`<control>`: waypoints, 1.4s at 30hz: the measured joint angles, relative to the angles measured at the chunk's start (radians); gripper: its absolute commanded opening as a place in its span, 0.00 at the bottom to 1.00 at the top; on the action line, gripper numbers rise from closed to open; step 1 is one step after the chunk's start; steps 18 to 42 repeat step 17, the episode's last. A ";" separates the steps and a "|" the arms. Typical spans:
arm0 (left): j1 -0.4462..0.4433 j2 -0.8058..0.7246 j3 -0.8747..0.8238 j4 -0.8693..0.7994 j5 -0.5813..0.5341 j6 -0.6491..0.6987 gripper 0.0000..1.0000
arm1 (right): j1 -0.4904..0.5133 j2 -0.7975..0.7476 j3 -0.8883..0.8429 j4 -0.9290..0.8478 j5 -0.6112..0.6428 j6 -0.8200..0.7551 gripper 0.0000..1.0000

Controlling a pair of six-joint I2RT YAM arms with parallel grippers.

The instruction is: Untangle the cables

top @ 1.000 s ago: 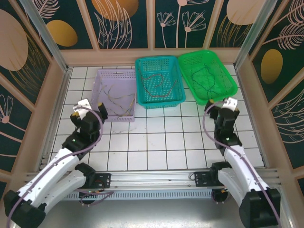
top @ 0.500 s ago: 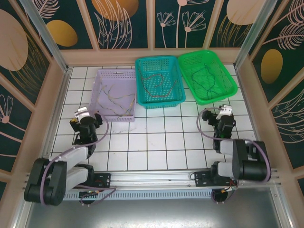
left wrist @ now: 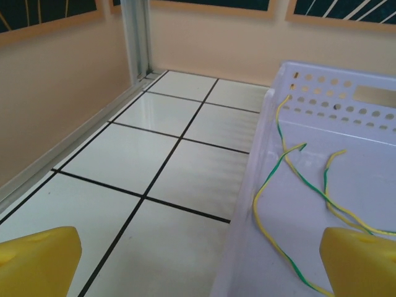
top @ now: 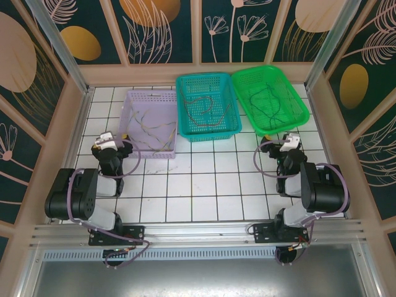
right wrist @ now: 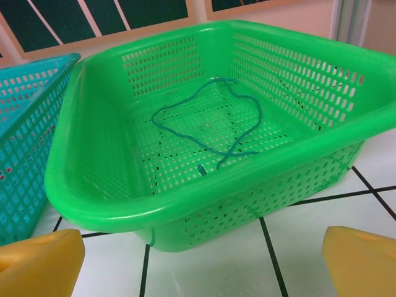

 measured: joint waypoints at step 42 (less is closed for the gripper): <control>0.000 0.000 0.000 0.074 0.017 0.010 0.99 | 0.052 0.002 0.040 -0.042 0.098 -0.019 0.99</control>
